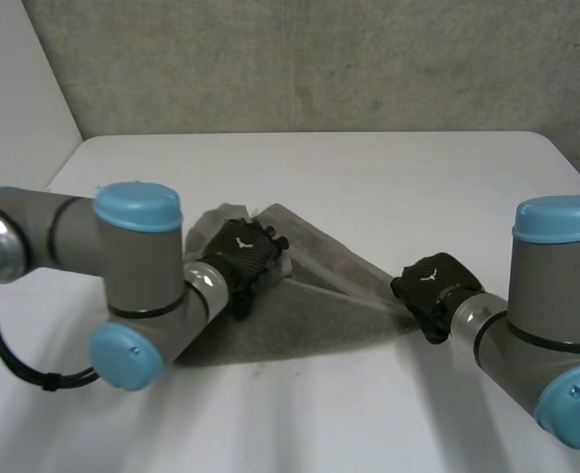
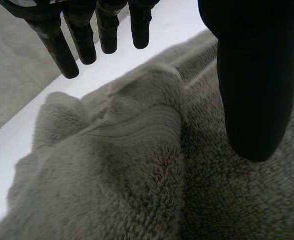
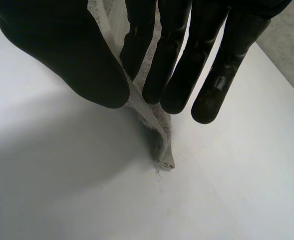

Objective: Fold the towel.

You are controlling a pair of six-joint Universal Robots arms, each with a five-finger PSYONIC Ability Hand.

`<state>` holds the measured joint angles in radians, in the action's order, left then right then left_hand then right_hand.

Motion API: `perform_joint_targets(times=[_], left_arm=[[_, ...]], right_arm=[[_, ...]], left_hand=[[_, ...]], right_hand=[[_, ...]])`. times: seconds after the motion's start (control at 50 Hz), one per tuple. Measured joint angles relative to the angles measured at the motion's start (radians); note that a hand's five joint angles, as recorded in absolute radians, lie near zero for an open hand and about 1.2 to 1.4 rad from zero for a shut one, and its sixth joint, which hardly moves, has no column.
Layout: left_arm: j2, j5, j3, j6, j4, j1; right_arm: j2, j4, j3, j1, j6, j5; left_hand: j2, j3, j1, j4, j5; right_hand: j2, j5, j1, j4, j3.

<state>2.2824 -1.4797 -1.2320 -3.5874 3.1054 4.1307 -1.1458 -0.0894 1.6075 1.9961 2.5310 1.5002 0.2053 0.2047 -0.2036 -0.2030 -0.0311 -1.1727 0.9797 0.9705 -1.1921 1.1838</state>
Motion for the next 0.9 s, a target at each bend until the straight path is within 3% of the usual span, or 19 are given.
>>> perform_joint_targets(times=[0.26, 0.44, 0.54, 0.68, 0.76, 0.9], left_arm=[[0.177, 0.008, 0.274, -0.032, -0.116, -0.015], [0.195, -0.022, 0.348, -0.072, -0.127, -0.012], [0.192, -0.043, 0.375, -0.116, -0.112, -0.010], [0.191, -0.064, 0.484, -0.182, -0.022, 0.009], [0.163, -0.073, 0.708, -0.207, 0.158, 0.070], [0.102, -0.093, 0.838, -0.165, 0.270, 0.103]], right_arm=[[0.000, -0.001, 0.006, -0.007, -0.004, 0.000], [0.003, -0.001, -0.029, -0.009, -0.028, 0.002], [0.016, -0.001, -0.076, -0.008, -0.055, 0.005], [0.057, 0.022, -0.226, -0.006, -0.077, 0.014], [0.077, 0.219, -0.484, -0.004, -0.033, 0.065], [0.045, 0.439, -0.572, -0.006, 0.014, 0.112]], left_hand=[[0.294, 0.294, -0.298, -0.295, -0.292], [0.889, 0.888, -0.870, -0.883, -0.874], [0.954, 0.952, -0.911, -0.955, -0.940], [0.997, 0.997, -0.938, -1.000, -0.979], [1.008, 1.008, -0.944, -1.011, -0.986], [1.010, 1.009, -0.945, -1.013, -0.987]], right_hand=[[0.000, 0.000, 0.000, 0.000, 0.000], [0.000, 0.000, 0.000, 0.000, 0.000], [0.000, 0.000, 0.000, 0.000, 0.000], [-0.007, 0.000, 0.000, 0.000, 0.001], [-0.007, 0.000, 0.000, -0.004, 0.005], [-0.007, 0.000, 0.000, -0.004, 0.005]])
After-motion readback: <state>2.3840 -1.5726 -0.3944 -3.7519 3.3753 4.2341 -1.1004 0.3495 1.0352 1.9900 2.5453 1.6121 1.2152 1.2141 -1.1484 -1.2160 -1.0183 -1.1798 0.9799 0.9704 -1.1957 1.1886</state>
